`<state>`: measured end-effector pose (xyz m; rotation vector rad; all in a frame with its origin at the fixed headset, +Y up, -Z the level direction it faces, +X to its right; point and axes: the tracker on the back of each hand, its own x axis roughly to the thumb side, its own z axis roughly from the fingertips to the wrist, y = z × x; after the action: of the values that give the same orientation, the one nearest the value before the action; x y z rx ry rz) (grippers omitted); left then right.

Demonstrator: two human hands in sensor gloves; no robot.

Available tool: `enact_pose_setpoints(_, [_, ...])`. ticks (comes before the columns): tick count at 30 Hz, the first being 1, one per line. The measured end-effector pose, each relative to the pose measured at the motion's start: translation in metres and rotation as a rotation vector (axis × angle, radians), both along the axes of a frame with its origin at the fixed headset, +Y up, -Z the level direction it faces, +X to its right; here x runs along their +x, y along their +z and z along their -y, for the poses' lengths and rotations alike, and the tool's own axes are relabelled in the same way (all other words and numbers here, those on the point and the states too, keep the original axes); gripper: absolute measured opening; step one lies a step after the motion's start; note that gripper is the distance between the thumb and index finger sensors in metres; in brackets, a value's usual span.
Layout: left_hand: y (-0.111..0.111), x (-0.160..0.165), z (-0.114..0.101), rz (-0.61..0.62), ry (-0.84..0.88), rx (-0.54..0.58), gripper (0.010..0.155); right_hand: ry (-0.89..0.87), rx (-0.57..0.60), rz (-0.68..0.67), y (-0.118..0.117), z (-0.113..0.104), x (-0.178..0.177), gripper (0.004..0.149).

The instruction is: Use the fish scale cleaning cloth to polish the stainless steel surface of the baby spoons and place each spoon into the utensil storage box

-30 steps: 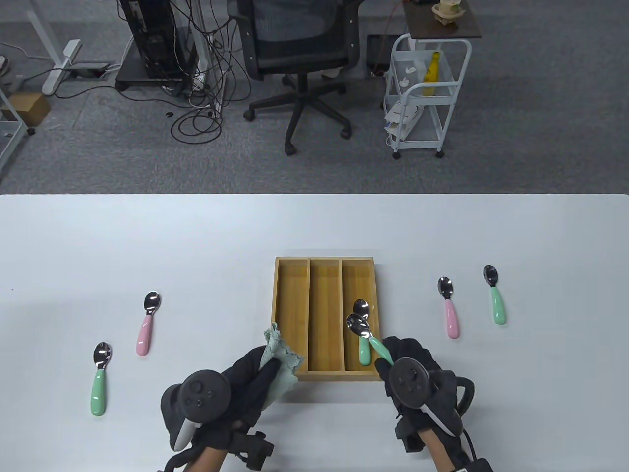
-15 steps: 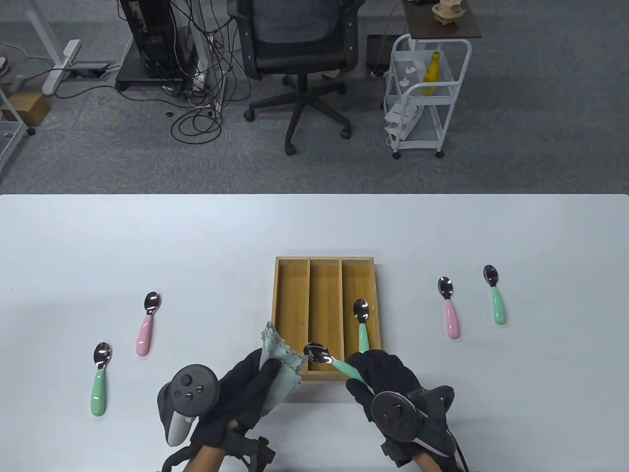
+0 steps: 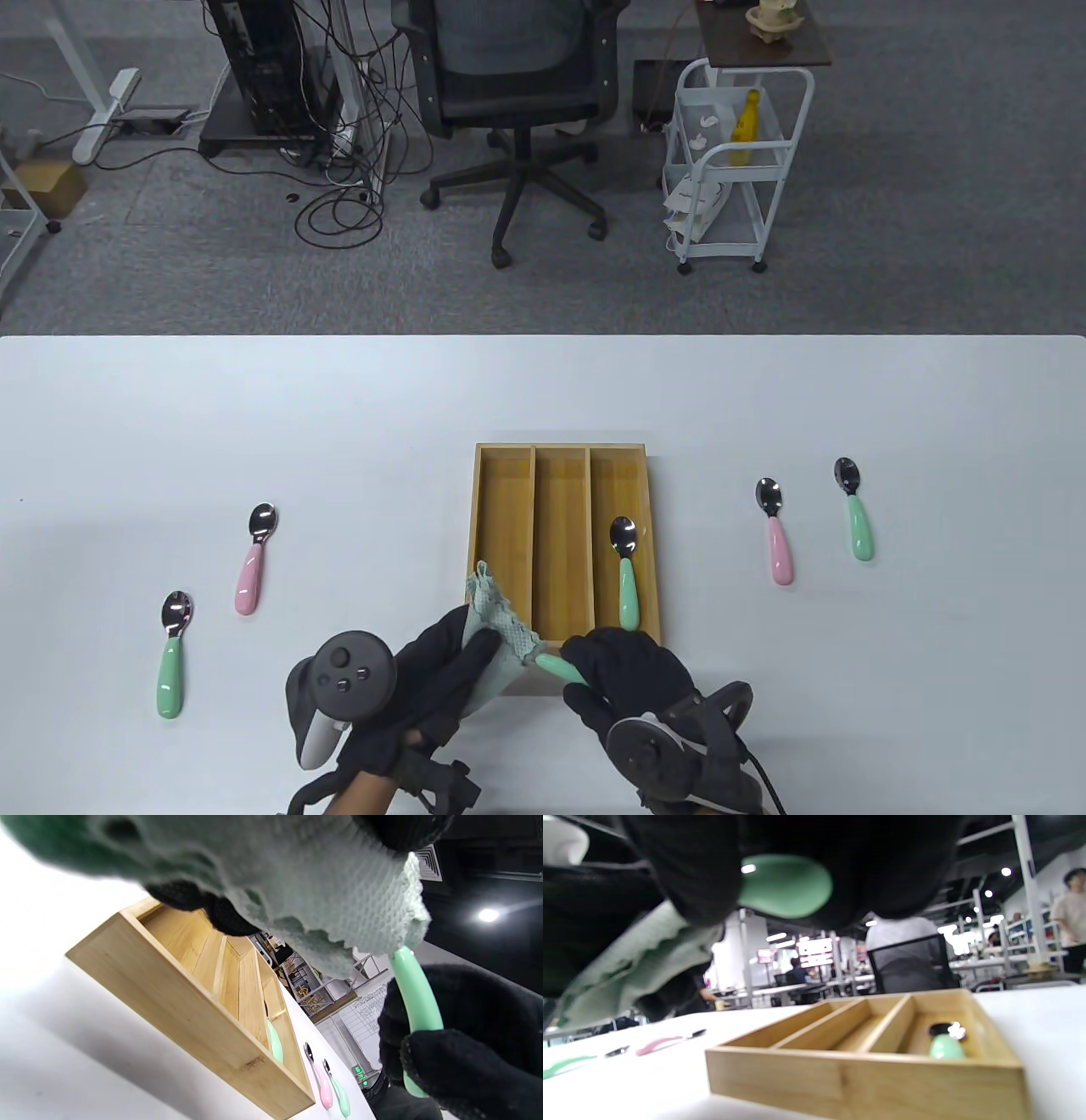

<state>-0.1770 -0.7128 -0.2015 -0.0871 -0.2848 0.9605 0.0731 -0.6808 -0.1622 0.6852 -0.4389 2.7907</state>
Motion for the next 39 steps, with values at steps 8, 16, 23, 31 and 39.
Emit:
enact_pose_setpoints(8, [0.002, 0.017, -0.004, 0.073, -0.144, 0.01, 0.047, 0.116, 0.074, 0.023, 0.001, 0.0, -0.004, 0.051])
enact_pose_setpoints(16, [0.002, 0.047, 0.004, 0.264, -0.416, -0.024, 0.052, 0.216, 0.11, 0.031, -0.001, 0.002, -0.007, 0.049])
enact_pose_setpoints(23, [0.002, 0.028, -0.002, 0.061, -0.281, 0.036, 0.049, 0.15, 0.064, 0.041, -0.005, 0.007, -0.004, 0.049])
enact_pose_setpoints(31, [0.001, 0.003, -0.001, -0.087, -0.015, -0.011, 0.049, -0.024, -0.152, -0.065, -0.005, 0.019, -0.014, 0.056])
enact_pose_setpoints(39, [0.0, 0.016, 0.003, -0.047, -0.105, -0.069, 0.048, 0.099, -0.095, -0.004, -0.012, 0.017, -0.009, 0.051])
